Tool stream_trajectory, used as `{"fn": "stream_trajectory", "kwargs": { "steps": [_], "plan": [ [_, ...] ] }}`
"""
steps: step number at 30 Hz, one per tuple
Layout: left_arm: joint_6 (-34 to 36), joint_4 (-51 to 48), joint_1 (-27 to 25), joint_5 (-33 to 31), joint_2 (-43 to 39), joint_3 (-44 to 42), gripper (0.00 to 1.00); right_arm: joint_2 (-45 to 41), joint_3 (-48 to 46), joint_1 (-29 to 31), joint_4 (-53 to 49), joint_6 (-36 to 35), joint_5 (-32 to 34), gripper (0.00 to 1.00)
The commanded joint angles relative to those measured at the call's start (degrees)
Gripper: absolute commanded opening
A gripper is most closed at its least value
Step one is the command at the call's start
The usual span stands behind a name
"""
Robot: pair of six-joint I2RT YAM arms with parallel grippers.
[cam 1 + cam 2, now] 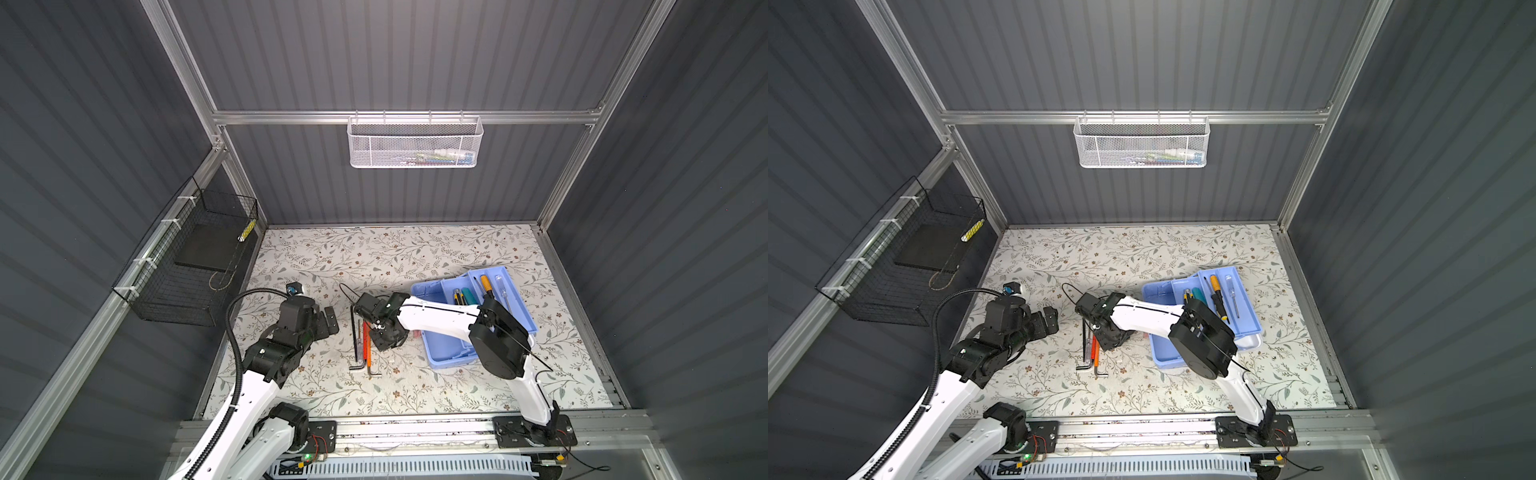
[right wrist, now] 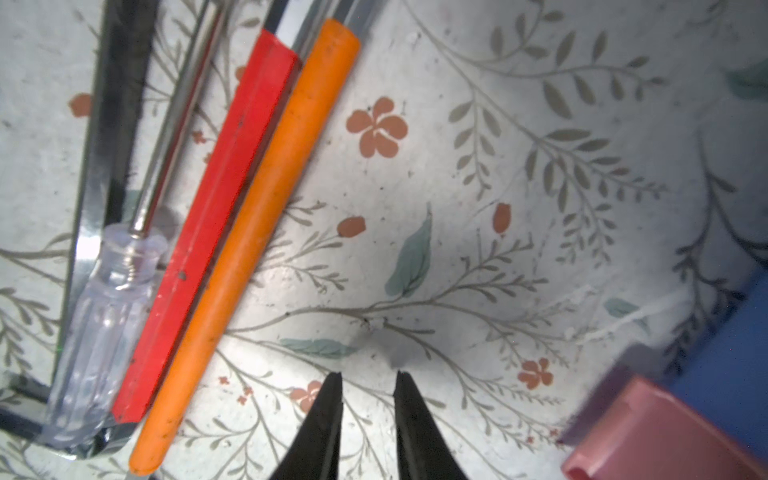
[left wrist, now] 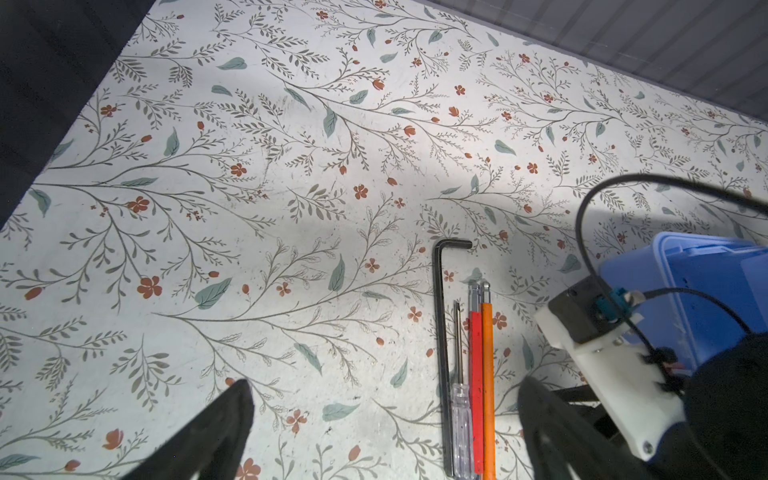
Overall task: Pack the tool kit
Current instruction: 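Lower the right gripper toward the orange pen and align the fingers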
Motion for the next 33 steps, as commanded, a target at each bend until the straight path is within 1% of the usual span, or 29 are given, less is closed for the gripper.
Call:
{"fn": "stream_trajectory", "kwargs": {
  "steps": [1,3,8,11,18,26,33],
  "plan": [
    [1.2,-1.7,-0.2,0.8,-0.5,1.2,0.99,-0.6,0.1,-0.5,0.4,-0.3,-0.6,0.26],
    [1.1,-1.7,-0.2,0.7,-0.2,1.2,0.99,-1.0,0.5,-0.5,0.5,0.0,-2.0,0.30],
    [1.0,-2.2,-0.2,-0.5,0.8,2.2,0.99,-5.5,-3.8,0.1,7.0,1.4,-10.0,0.41],
    [1.0,-2.3,-0.2,-1.4,1.0,2.5,0.99,-6.5,-4.4,0.6,7.8,2.1,-13.2,0.44],
    [1.1,-2.0,-0.2,-1.9,0.7,1.7,0.99,-3.2,-0.7,3.3,2.5,1.6,-11.0,0.47],
    [1.3,-1.8,-0.2,-1.9,0.4,1.3,1.00,0.6,2.4,3.7,1.4,1.4,-11.1,0.46],
    [1.7,-1.2,-0.2,-2.2,0.4,1.0,1.00,4.0,6.2,3.8,-3.0,1.3,-9.8,0.44]
  ]
}}
